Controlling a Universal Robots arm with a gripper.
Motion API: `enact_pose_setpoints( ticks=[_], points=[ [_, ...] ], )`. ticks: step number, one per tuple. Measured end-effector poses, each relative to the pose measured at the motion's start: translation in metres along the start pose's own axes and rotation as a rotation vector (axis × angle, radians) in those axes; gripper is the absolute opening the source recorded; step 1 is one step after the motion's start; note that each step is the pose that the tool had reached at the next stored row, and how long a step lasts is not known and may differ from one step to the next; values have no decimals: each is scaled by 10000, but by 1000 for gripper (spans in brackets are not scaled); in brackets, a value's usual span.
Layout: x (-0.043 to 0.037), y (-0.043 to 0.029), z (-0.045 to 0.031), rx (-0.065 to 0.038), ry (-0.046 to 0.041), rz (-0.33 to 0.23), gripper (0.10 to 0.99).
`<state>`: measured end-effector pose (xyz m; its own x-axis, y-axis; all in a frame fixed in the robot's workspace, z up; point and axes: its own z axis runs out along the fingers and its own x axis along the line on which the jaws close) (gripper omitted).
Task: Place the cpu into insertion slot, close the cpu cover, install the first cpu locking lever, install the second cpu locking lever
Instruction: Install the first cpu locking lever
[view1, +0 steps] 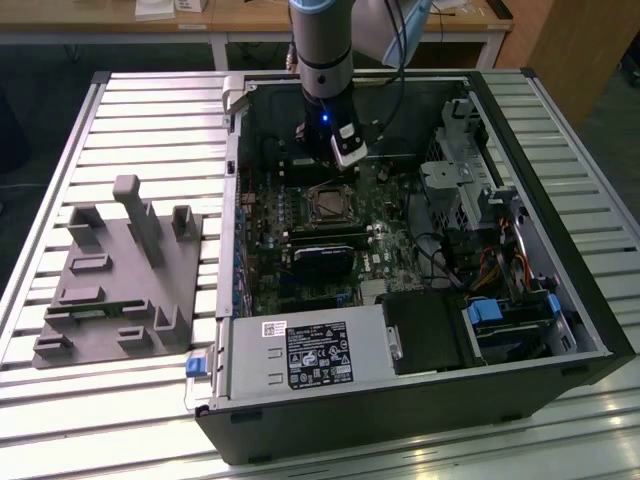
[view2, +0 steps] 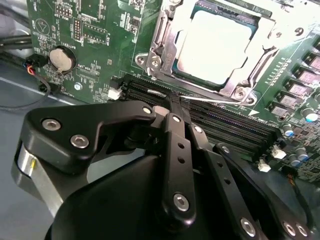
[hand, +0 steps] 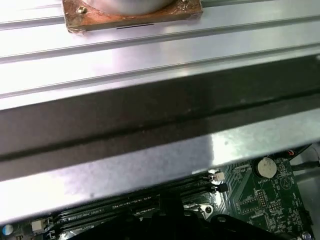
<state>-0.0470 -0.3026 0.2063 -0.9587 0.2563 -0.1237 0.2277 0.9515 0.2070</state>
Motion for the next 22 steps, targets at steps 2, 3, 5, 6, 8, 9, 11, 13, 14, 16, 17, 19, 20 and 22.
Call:
enact_pose_setpoints(
  ticks=[2, 3, 5, 6, 8, 9, 11, 13, 14, 16, 17, 19, 20, 22],
  points=[
    [2, -2, 9, 17, -33, 134, 106],
    [4, -3, 13, 24, -47, 195, 106],
    [14, -5, 17, 38, -67, 293, 106],
    [20, -5, 17, 42, -73, 320, 106],
    [31, -4, 20, 47, -84, 365, 106],
    [35, -4, 20, 50, -88, 384, 106],
    [39, -3, 24, 54, -97, 422, 106],
    [42, 0, 28, 57, -106, 458, 106],
    [43, 5, 31, 60, -109, 475, 106],
    [46, 16, 37, 71, -121, 516, 106],
    [48, 21, 39, 77, -127, 540, 106],
    [51, 27, 43, 92, -139, 590, 106],
    [51, 27, 45, 102, -149, 617, 106],
    [52, 26, 50, 147, -182, 715, 106]
  ],
)
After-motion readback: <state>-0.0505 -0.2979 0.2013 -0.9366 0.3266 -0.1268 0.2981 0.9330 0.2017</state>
